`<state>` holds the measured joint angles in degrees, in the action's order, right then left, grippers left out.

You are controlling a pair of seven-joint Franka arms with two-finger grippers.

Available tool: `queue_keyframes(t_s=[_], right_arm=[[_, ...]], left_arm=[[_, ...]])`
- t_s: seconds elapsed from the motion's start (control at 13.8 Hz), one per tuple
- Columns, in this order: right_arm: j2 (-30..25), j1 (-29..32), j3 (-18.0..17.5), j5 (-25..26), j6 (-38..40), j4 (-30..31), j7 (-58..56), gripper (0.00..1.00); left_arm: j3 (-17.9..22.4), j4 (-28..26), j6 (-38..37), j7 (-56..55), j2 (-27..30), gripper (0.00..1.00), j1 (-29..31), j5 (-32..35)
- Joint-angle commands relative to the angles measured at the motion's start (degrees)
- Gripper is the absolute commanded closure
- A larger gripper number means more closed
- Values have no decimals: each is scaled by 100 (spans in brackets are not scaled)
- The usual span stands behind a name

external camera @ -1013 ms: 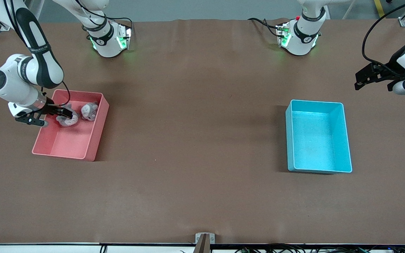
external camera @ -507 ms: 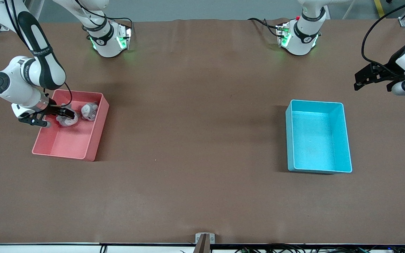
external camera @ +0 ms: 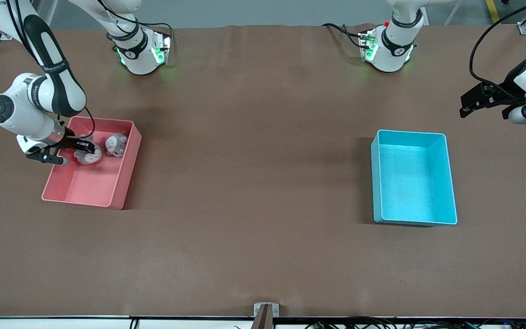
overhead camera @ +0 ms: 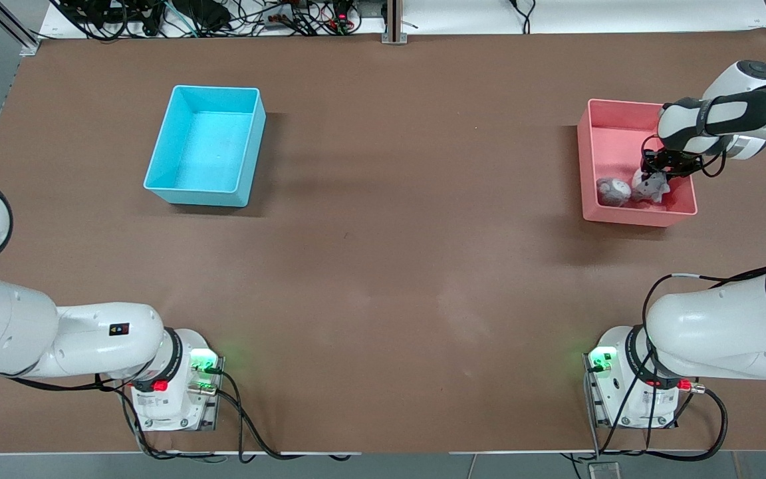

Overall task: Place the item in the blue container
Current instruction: 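Reach the right gripper into the pink box and grasp a Totoro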

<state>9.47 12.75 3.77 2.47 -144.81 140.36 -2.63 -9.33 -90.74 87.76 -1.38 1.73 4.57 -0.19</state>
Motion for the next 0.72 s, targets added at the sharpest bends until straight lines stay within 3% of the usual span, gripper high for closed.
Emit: queue_keyframes(t_s=[0.0, 0.29, 0.65], right_arm=[[-59, 53, -69, 8, 128, 0, 60, 94], [-138, 44, -78, -9, 890, -455, 95, 98], [-209, -473, -87, -18, 3999, -2694, 953, 98]], left_arm=[[-33, -40, 57, -29, 29, 0, 18, 36], [-33, -84, 57, -21, 56, 0, 18, 36], [-33, -75, 57, -12, 65, 0, 26, 27]])
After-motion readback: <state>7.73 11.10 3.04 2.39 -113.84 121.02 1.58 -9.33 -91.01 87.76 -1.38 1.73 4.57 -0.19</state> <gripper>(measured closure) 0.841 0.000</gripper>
